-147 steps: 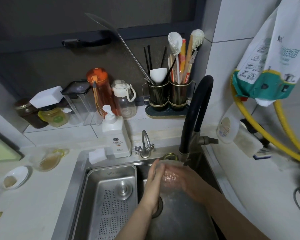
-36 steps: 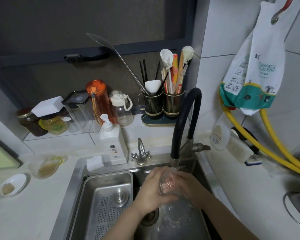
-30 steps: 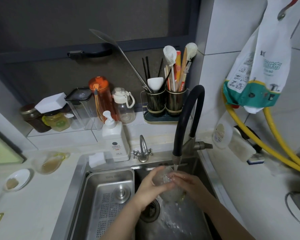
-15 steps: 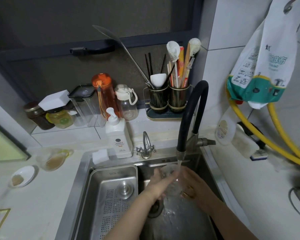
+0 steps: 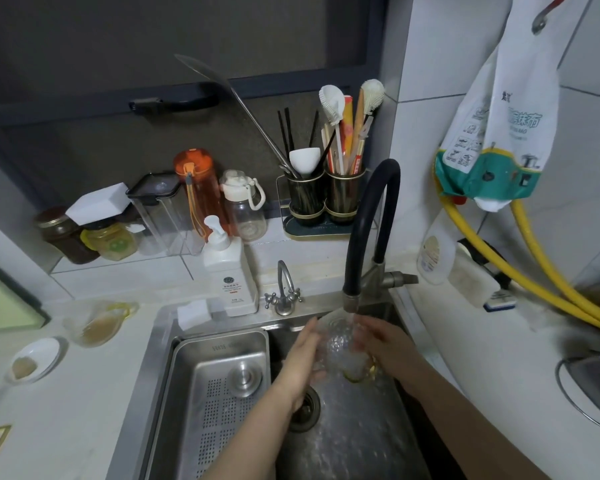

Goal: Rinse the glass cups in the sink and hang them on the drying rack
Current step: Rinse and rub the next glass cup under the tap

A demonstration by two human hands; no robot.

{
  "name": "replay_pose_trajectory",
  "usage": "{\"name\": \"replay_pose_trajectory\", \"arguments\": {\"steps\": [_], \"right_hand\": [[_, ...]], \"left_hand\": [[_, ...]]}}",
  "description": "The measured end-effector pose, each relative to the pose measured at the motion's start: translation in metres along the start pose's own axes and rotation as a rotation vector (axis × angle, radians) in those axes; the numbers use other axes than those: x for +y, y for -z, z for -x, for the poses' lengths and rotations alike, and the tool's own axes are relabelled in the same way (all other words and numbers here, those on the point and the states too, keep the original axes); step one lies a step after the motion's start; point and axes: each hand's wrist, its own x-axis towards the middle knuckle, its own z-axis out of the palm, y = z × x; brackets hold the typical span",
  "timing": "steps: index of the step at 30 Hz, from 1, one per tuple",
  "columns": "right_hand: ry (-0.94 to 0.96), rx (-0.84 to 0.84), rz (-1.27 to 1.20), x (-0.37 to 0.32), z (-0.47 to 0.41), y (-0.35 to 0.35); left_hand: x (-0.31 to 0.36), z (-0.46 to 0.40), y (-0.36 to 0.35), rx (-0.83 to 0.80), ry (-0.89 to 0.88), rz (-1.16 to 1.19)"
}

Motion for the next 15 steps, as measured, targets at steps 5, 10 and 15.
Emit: {"name": "replay_pose_trajectory", "arguments": {"steps": [5, 10, 15], "right_hand": [[0.121, -0.061, 0.563, 0.005, -0.003, -0.006], [0.229, -0.183, 0.762, 0.005, 0.003, -0.007], [0.207, -0.053, 0.361, 0.011, 0.010, 0.005]], "left_hand": [[-0.006, 0.005, 0.005, 0.048, -0.210, -0.332], [0.006, 0.012, 0.003, -0.013, -0.440, -0.608], [0.009, 0.010, 0.011, -0.050, -0.324, -0.387]]}}
